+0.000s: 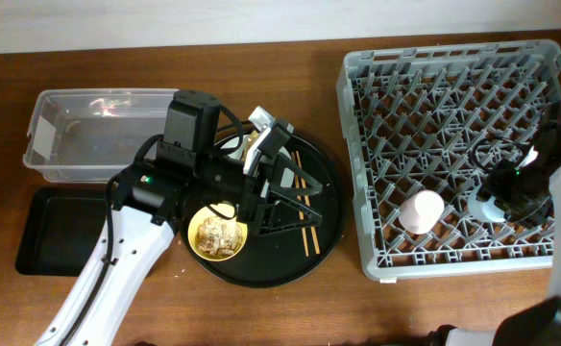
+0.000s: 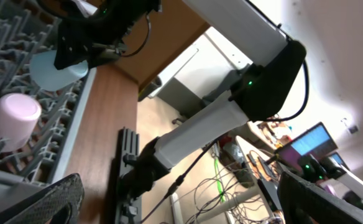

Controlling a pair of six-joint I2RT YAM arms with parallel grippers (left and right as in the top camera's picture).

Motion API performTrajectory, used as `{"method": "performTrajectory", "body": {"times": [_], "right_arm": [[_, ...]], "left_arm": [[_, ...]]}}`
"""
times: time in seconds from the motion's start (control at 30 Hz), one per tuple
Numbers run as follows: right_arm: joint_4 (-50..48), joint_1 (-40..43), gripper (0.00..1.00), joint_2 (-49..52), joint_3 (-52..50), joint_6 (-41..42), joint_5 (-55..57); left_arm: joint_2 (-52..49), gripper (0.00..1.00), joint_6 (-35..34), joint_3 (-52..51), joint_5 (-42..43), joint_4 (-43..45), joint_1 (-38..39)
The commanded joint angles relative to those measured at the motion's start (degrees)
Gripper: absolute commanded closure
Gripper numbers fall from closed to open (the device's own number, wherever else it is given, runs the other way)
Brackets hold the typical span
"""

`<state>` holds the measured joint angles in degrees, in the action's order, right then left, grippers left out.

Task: Sort waste into correct bins and load items into the dishwasher rack
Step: 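Place the light-blue cup upside down in the rack with the right gripper, then grasp the yellow bowl with the left gripper and carry it left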

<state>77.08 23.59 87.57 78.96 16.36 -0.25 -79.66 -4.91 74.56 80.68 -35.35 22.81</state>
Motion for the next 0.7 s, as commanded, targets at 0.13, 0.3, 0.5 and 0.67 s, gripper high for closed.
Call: {"method": "performTrajectory", "body": {"times": [0.13,0.3,0.5,0.67], "right_arm": [[1.7,0.4,0.13,-2.6,3.5,-4.6,-10.1],[8.2,0.4,0.13,-16.7,6.9,-10.2,-23.3],[10.9,0.4,0.08,-32.8,6.8,-12.1,-31.2],[12.8,0.4,0.08,-38.4,6.8,-12.1,-31.3]], "left_arm": [[0.3,0.09,0.7,0.3,-18.3,-8.5,-0.2],[0.3,0.23,-4.7,0.3,-58.0,-25.9,1.2],[0.2,0.3,-13.2,-7.2,-83.6,-29.1,8.8],[-0.3,0.55,-19.3,-21.8,-90.9,-14.9,11.0]]}}
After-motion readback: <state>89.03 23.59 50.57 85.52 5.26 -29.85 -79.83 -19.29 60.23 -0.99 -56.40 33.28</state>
